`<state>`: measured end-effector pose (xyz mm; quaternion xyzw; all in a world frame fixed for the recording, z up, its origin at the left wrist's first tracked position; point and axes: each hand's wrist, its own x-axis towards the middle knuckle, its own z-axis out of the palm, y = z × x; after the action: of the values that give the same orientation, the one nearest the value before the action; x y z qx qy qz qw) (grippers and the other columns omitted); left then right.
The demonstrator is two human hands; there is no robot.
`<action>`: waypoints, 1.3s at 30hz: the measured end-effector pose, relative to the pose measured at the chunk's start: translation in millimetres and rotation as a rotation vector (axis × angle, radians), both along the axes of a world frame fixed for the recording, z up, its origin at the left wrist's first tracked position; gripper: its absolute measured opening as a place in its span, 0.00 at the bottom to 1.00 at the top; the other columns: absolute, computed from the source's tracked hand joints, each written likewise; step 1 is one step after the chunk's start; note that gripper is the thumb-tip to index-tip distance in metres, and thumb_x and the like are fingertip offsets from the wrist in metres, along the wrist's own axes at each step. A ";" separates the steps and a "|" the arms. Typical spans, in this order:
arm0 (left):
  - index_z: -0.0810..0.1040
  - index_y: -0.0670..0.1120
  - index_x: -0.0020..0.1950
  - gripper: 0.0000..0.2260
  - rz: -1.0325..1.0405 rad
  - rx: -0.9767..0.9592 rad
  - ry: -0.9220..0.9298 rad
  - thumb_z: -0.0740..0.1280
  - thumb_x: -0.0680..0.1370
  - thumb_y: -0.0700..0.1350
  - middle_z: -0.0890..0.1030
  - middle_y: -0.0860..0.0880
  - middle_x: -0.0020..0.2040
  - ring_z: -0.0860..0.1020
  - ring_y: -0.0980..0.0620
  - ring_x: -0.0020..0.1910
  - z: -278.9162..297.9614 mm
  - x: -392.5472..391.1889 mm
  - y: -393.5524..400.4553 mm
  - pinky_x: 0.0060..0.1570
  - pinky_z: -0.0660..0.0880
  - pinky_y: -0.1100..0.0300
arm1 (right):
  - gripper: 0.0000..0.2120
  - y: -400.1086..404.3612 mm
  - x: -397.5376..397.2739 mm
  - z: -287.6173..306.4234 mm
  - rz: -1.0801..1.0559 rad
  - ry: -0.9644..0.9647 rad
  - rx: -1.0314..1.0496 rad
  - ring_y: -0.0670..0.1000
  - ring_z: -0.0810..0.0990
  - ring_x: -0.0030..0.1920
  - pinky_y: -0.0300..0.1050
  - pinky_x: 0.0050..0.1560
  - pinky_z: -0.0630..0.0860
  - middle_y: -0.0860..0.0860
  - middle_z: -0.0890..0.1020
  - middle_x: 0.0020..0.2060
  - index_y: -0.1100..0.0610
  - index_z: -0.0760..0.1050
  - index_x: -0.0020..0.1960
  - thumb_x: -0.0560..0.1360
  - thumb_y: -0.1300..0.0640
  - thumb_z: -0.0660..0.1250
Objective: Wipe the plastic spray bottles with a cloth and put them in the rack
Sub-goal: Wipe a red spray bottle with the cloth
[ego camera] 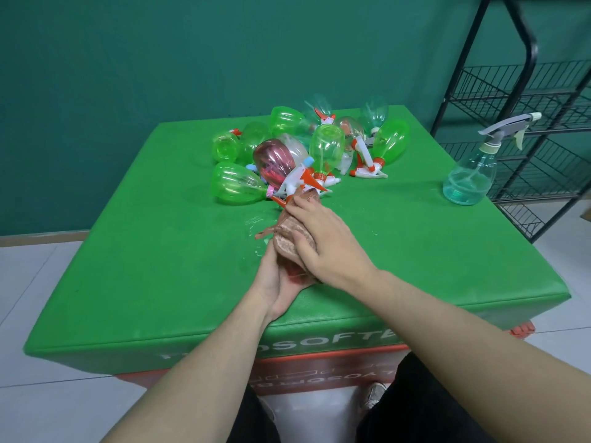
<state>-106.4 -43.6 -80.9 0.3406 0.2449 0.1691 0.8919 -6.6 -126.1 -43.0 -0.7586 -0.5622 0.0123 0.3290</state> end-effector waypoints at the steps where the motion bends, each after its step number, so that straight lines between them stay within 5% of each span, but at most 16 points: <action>1: 0.82 0.48 0.61 0.21 -0.011 -0.005 -0.007 0.55 0.84 0.58 0.84 0.42 0.60 0.82 0.45 0.58 -1.2 0.1 0.8 0.62 0.76 0.41 | 0.26 2.3 1.7 1.6 -0.030 0.011 -0.004 0.51 0.59 0.79 0.55 0.79 0.56 0.49 0.64 0.79 0.50 0.66 0.78 0.81 0.47 0.56; 5: 0.83 0.48 0.59 0.21 -0.009 -0.019 -0.013 0.55 0.84 0.58 0.84 0.42 0.59 0.81 0.45 0.58 -2.7 0.1 1.9 0.61 0.76 0.42 | 0.26 2.6 -2.3 1.7 -0.075 0.103 0.012 0.50 0.60 0.77 0.49 0.79 0.56 0.50 0.63 0.79 0.52 0.67 0.78 0.82 0.48 0.55; 10: 0.84 0.44 0.54 0.20 0.023 -0.054 -0.030 0.56 0.84 0.53 0.86 0.42 0.50 0.86 0.47 0.47 -2.8 1.1 3.0 0.45 0.84 0.52 | 0.23 -11.9 -8.8 -17.4 0.078 -0.045 0.064 0.54 0.61 0.79 0.57 0.79 0.58 0.53 0.67 0.78 0.56 0.70 0.75 0.82 0.51 0.57; 16: 0.86 0.45 0.60 0.31 -0.029 -0.048 0.040 0.61 0.76 0.69 0.83 0.41 0.62 0.83 0.46 0.58 0.1 -1.8 3.8 0.61 0.77 0.52 | 0.22 -35.9 -16.7 -38.7 0.224 -0.249 0.132 0.57 0.55 0.81 0.64 0.77 0.60 0.53 0.66 0.78 0.57 0.73 0.72 0.78 0.62 0.64; 22: 0.86 0.39 0.54 0.35 -0.075 -0.060 0.022 0.60 0.75 0.70 0.84 0.37 0.55 0.84 0.42 0.51 -2.5 -1.2 2.9 0.58 0.80 0.49 | 0.23 -48.6 -20.5 -54.6 0.241 -0.315 0.159 0.60 0.59 0.80 0.67 0.72 0.65 0.53 0.70 0.75 0.57 0.76 0.68 0.73 0.64 0.65; 27: 0.84 0.40 0.57 0.32 -0.080 -0.058 0.010 0.57 0.78 0.67 0.85 0.38 0.54 0.85 0.43 0.49 -0.5 0.0 0.9 0.47 0.84 0.51 | 0.17 -41.4 -24.5 -41.4 0.177 -0.236 0.191 0.56 0.61 0.79 0.65 0.73 0.65 0.51 0.74 0.73 0.55 0.80 0.62 0.75 0.52 0.71; 31: 0.79 0.44 0.67 0.23 -0.016 -0.071 -0.024 0.59 0.84 0.59 0.81 0.40 0.65 0.82 0.46 0.62 -0.6 -0.2 -0.2 0.62 0.79 0.50 | 0.17 -19.1 -11.6 -21.3 0.122 -0.176 0.133 0.56 0.61 0.79 0.61 0.77 0.61 0.51 0.73 0.73 0.54 0.77 0.65 0.79 0.49 0.66; 39: 0.80 0.47 0.64 0.18 -0.057 0.016 -0.007 0.55 0.86 0.53 0.84 0.42 0.60 0.83 0.45 0.57 -4.3 1.3 2.5 0.62 0.77 0.40 | 0.25 10.7 7.4 -0.7 0.019 0.182 0.012 0.45 0.60 0.78 0.51 0.79 0.58 0.45 0.64 0.79 0.50 0.69 0.77 0.82 0.45 0.60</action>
<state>-105.0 -41.1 -85.1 0.3539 0.2306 0.1468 0.8944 0.8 -115.4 -43.7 -0.7469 -0.5374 0.0807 0.3832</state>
